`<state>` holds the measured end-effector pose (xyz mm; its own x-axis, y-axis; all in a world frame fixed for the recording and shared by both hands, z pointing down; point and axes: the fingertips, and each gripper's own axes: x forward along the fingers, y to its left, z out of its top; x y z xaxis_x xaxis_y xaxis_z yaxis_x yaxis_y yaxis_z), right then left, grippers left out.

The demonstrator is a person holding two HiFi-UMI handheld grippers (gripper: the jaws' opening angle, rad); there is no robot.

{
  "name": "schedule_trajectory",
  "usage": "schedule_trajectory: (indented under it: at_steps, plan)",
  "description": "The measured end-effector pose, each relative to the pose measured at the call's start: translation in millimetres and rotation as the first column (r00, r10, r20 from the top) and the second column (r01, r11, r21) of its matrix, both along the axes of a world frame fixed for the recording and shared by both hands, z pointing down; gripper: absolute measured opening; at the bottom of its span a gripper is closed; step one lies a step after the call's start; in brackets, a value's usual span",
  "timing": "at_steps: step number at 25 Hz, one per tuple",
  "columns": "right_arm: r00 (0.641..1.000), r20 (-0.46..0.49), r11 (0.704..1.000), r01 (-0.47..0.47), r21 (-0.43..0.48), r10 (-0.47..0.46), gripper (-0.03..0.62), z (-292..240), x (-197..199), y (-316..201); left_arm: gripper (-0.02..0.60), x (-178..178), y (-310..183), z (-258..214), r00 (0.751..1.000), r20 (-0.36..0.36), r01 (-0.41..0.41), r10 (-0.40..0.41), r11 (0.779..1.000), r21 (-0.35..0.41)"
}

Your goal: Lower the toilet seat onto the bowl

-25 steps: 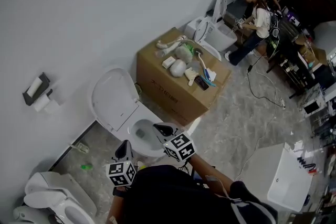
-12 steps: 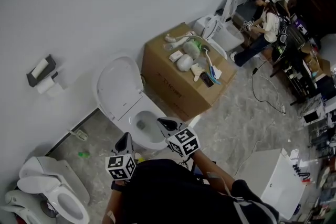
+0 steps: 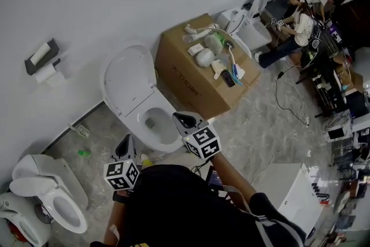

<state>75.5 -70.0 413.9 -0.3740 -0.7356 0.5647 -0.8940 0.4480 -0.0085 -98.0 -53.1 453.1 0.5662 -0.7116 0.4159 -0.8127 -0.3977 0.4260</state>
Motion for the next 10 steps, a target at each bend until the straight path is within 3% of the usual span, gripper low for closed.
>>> schedule_trajectory:
  at_steps: [5,10]
  plan:
    - [0.995,-0.088,0.998,0.058,0.023,-0.056,-0.005,-25,21,-11,0.012,-30,-12,-1,0.989,-0.082,0.123,-0.126,0.991,-0.05]
    - [0.991,-0.134,0.982,0.016,0.186,0.009,-0.005,-58,48,-83,0.012,-95,-104,9,0.961,-0.188,0.205,-0.201,0.979,0.003]
